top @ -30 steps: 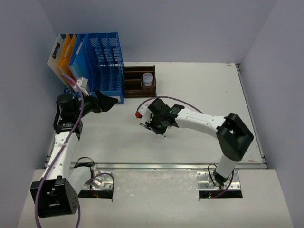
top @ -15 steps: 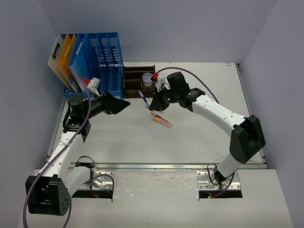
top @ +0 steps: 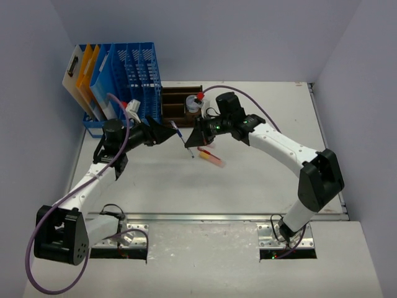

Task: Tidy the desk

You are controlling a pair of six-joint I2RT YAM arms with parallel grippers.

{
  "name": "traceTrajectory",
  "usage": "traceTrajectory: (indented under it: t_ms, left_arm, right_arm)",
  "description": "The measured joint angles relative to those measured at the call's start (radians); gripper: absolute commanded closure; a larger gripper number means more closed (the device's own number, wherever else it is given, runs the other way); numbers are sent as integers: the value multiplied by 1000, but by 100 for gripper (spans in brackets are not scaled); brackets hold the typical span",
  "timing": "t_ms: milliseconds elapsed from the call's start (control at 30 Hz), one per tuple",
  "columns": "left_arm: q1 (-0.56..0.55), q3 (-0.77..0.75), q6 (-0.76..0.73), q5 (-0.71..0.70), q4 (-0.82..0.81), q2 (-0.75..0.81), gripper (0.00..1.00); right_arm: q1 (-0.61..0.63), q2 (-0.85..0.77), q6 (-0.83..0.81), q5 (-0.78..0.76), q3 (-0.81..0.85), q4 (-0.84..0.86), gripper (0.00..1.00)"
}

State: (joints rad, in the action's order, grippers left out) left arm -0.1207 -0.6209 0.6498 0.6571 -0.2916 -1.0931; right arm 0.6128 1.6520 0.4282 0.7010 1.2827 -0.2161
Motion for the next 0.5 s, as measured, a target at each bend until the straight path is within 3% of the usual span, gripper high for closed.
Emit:
traceTrajectory:
  t_ms: [300,500]
  left_arm:
    - [-13,-51,63,9,-95,-49,46]
    - [-25,-60,96,39,-151,-66,69]
  right_arm:
    - [11,5,22,48,12,15,99]
    - [14,14,22,62,13,22,99]
